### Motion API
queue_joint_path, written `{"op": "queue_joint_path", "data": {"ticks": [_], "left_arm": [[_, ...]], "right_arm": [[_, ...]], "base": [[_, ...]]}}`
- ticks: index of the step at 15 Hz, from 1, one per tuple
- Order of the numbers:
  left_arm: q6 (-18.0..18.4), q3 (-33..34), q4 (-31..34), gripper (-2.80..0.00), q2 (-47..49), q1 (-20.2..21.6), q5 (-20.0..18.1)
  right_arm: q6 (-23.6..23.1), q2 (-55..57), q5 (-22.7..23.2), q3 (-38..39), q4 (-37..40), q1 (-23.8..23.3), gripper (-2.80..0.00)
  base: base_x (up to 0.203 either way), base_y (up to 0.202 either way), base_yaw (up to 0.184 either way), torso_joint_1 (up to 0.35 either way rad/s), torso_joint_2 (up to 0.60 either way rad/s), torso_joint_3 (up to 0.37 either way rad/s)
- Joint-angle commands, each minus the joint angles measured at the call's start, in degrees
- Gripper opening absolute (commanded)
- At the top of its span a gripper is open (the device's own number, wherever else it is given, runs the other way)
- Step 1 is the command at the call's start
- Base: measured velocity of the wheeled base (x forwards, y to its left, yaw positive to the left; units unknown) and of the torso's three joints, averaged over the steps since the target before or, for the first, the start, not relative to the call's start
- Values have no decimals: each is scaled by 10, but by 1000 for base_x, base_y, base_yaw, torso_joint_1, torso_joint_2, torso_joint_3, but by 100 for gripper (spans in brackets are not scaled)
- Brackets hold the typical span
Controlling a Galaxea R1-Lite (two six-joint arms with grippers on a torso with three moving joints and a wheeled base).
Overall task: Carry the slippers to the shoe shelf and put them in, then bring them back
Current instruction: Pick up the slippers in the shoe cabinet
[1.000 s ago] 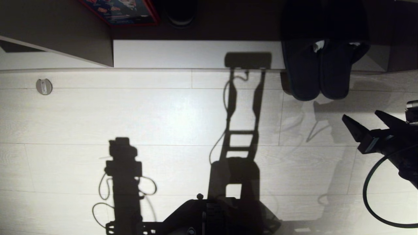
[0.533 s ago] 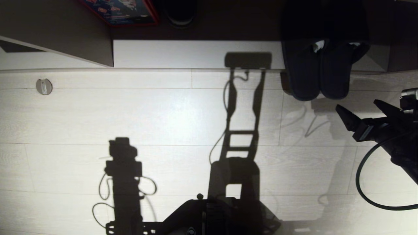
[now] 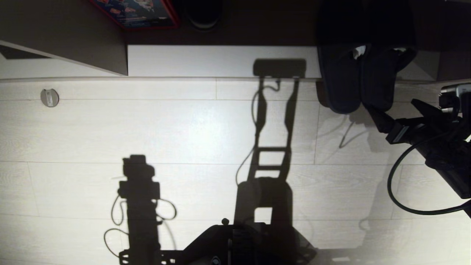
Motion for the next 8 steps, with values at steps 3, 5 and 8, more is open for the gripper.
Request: {"op": "queue_joint_path", "data": {"ticks": [3, 5, 8], "left_arm": [[0, 0, 0, -280, 0, 0, 0], [0, 0, 0, -280, 0, 0, 0], [0, 0, 0, -280, 0, 0, 0]], "right_arm": [[0, 22, 0, -27, -5, 11, 0], [0, 26, -1, -37, -6, 12, 0], [0, 34, -1, -55, -9, 12, 0]], "base": [[0, 0, 0, 0, 0, 0], [0, 0, 0, 0, 0, 0], [0, 0, 0, 0, 0, 0]]}}
